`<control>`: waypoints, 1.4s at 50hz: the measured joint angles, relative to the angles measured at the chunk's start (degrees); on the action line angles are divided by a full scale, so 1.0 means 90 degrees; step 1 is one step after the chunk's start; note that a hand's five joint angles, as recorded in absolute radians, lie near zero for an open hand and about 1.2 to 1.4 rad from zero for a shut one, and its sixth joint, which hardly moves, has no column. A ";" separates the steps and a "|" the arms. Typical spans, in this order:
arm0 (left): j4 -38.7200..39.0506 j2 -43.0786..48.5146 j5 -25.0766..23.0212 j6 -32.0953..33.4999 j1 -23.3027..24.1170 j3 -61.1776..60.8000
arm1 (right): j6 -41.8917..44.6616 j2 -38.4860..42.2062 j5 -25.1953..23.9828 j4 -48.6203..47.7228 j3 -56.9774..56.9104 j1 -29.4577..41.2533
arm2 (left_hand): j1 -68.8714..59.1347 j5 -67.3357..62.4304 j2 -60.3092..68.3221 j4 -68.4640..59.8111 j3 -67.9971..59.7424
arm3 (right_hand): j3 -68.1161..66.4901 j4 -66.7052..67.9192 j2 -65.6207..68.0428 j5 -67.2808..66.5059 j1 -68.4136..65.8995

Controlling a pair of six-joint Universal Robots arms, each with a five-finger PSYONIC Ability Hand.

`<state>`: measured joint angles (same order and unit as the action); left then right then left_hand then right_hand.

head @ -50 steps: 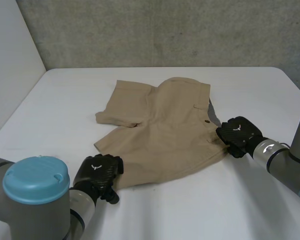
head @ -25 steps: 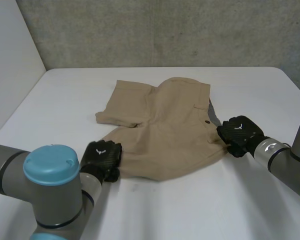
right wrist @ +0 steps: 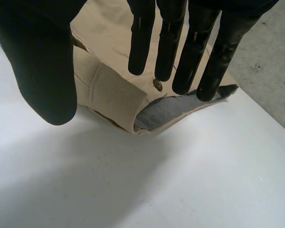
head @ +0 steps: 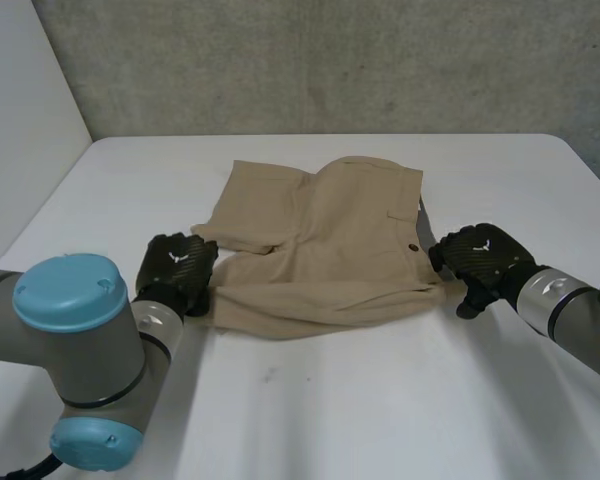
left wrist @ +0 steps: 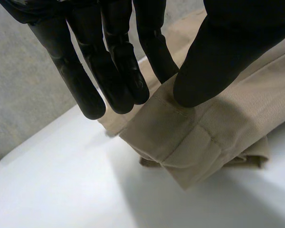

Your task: Fold the shorts.

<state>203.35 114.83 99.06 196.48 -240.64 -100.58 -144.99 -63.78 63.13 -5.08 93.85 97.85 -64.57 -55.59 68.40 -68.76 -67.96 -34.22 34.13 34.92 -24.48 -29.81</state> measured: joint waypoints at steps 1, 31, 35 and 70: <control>0.0000 -0.0003 0.0000 -0.0001 0.0000 0.0006 | 0.0015 0.0004 0.0000 -0.0001 0.0001 0.0001 | 0.0000 0.0000 0.0000 0.0000 0.0000 | 0.0012 -0.0007 -0.0023 0.0007 0.0004; -0.0272 -0.0603 0.0018 -0.0011 0.0076 -0.0463 | -0.0560 0.0606 0.0229 -0.0345 -0.0461 0.0031 | 0.2965 0.3125 -0.3388 0.3436 0.3319 | -0.3709 0.3789 0.3611 -0.3562 -0.2787; -0.0414 -0.1111 0.0031 -0.0040 0.0058 -0.0835 | -0.0797 0.0554 0.0318 -0.0323 -0.0423 0.0019 | 0.2965 0.3140 -0.3403 0.3453 0.3334 | -0.3709 0.3789 0.3611 -0.3562 -0.2787; -0.0623 -0.0368 0.0010 -0.0083 0.0173 -0.0694 | -0.0912 0.0530 0.0368 -0.0310 -0.0359 0.0065 | 0.3587 0.3778 -0.4039 0.4082 0.3936 | -0.3709 0.3789 0.3611 -0.3562 -0.2787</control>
<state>197.74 111.52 99.15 195.73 -239.08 -106.83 -153.20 -59.01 66.44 -7.87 90.62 98.44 -32.29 -21.59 32.05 -32.03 -32.54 -67.60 68.23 67.42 -56.54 -54.90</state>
